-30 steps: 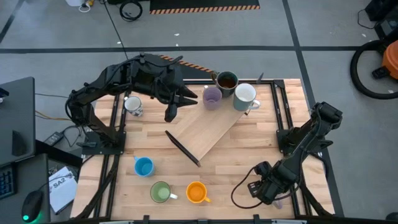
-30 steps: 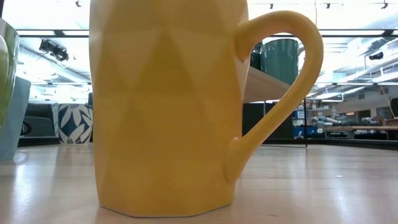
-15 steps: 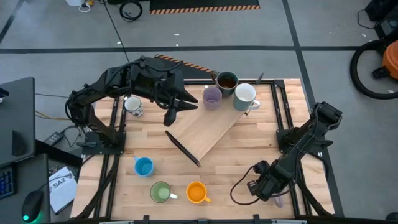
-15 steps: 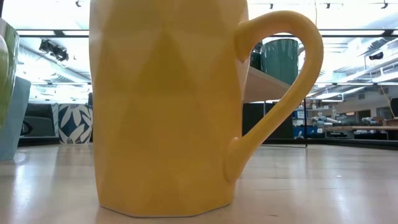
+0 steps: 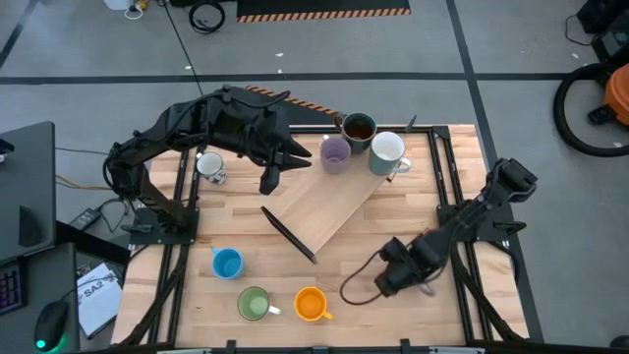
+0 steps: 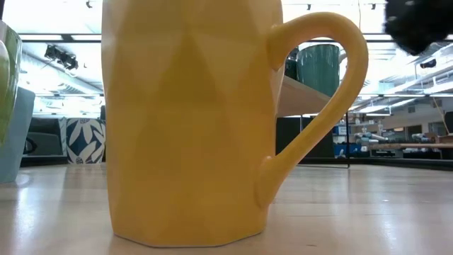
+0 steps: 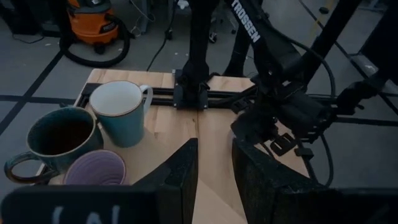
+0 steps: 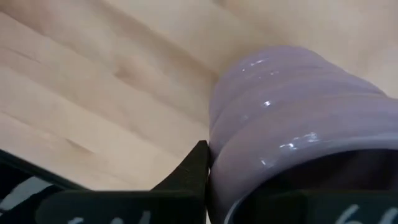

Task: Place coffee mugs
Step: Put the violet mug on the shelf

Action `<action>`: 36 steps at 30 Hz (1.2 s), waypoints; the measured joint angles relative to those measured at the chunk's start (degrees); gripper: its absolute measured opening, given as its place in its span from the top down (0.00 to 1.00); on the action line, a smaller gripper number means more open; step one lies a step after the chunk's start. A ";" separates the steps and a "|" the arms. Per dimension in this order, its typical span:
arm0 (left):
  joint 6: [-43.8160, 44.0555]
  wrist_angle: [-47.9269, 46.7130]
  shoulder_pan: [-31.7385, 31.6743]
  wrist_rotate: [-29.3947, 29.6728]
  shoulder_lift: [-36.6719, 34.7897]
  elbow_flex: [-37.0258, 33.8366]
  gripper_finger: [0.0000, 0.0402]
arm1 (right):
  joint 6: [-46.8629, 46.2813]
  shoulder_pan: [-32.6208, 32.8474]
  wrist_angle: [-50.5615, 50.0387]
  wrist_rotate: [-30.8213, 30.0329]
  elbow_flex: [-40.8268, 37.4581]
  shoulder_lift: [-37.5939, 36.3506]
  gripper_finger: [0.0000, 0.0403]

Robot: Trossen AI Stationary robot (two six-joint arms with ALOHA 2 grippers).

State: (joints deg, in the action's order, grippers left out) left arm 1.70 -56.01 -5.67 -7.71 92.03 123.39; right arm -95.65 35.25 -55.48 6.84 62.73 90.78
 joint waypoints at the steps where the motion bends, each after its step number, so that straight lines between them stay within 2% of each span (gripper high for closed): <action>1: -0.13 -0.28 -0.08 -0.01 0.00 0.00 0.74 | 2.23 -1.13 -1.15 -0.15 0.59 0.00 0.89; 9: -0.86 -1.16 -0.55 1.89 0.00 0.00 0.74 | 24.24 -10.79 -14.35 -0.12 10.01 -0.04 0.89; 15: -0.33 -1.80 -0.66 2.17 0.36 0.00 0.74 | 34.95 -16.48 -22.71 -1.90 20.08 -0.09 0.89; 22: 2.39 -1.82 -0.66 6.20 0.42 -0.04 0.74 | 40.93 -21.48 -28.99 -6.23 31.19 -0.11 0.89; 27: 4.24 -1.80 -0.66 6.65 0.39 -0.04 0.74 | 45.01 -23.58 -30.07 -10.12 37.42 -0.11 0.89; 31: 5.47 -1.62 -0.61 6.64 0.39 -0.04 0.74 | 48.03 -25.97 -30.60 -13.10 39.64 -0.13 0.89; 36: 5.61 -1.29 -0.66 6.65 0.39 -0.04 0.74 | 51.02 -29.40 -28.00 -13.34 39.72 -0.02 0.89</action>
State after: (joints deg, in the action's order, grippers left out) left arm 7.31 -57.30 -6.33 -1.06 92.42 123.35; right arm -44.64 5.85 -83.48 -6.50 102.45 90.76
